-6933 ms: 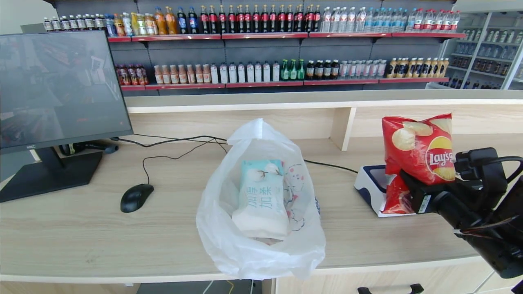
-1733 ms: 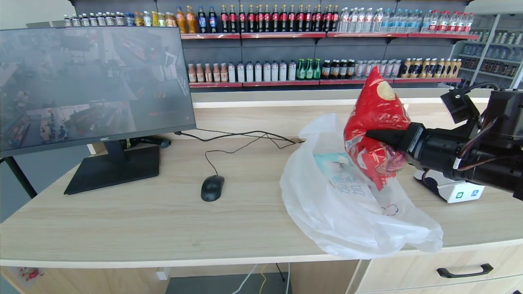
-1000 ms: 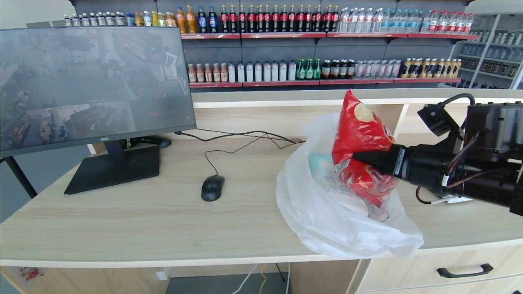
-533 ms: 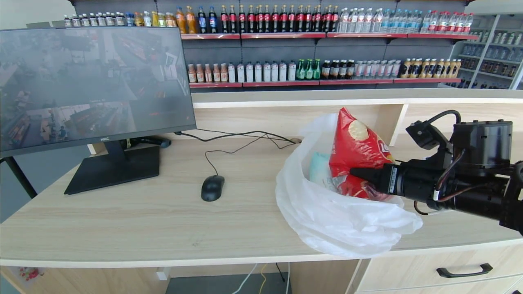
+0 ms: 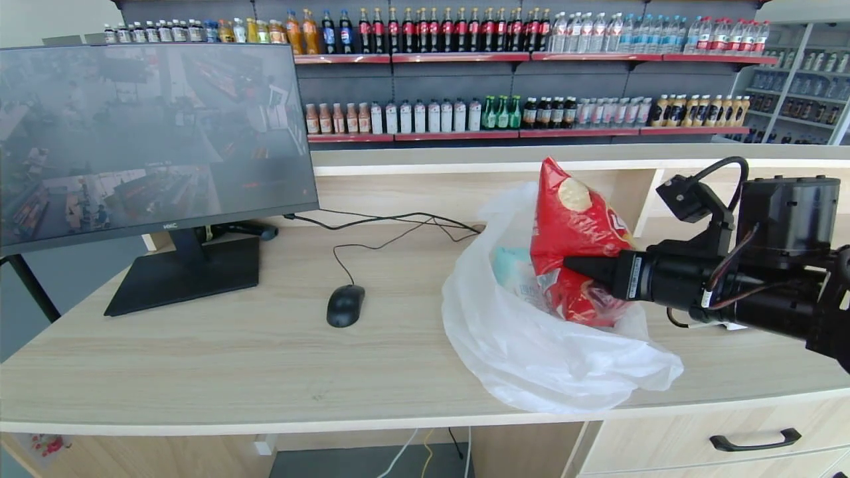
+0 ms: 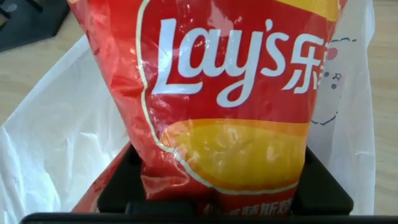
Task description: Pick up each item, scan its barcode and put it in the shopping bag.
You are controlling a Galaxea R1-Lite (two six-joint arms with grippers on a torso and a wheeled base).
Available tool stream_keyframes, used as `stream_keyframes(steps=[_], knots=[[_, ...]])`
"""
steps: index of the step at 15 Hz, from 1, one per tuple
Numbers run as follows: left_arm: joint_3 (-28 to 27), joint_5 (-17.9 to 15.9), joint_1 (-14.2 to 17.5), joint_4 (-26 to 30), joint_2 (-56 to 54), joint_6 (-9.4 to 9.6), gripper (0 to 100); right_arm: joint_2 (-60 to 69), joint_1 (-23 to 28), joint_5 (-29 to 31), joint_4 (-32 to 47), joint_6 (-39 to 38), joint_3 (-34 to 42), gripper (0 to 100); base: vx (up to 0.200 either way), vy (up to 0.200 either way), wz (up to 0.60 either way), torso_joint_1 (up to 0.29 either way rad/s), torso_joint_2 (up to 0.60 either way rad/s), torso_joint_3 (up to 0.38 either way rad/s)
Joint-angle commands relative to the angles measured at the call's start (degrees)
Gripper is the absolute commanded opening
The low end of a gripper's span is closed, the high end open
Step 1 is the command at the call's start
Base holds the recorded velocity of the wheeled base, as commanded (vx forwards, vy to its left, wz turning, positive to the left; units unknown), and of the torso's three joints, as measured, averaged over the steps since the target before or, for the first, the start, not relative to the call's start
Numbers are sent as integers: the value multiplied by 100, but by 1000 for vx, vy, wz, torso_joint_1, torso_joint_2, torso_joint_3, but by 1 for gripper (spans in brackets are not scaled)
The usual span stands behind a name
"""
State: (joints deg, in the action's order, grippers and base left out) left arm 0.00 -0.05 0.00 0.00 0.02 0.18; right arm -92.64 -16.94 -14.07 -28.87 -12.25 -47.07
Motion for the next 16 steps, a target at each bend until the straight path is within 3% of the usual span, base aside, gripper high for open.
stream_keyframes(steps=[1,4,9,16], knots=[[0,-4,0,0,-2,-1,100,9,-72,9,-58,3,-681,0,0,0,0,0,0,0],[0,-4,0,0,-2,-1,100,53,-301,1,417,-137,-1156,0,0,0,0,0,0,0],[0,5,0,0,-2,-1,100,-44,-679,484,663,-849,-347,0,0,0,0,0,0,0],[0,5,0,0,-2,-1,100,-413,-670,625,654,-998,-356,0,0,0,0,0,0,0]])
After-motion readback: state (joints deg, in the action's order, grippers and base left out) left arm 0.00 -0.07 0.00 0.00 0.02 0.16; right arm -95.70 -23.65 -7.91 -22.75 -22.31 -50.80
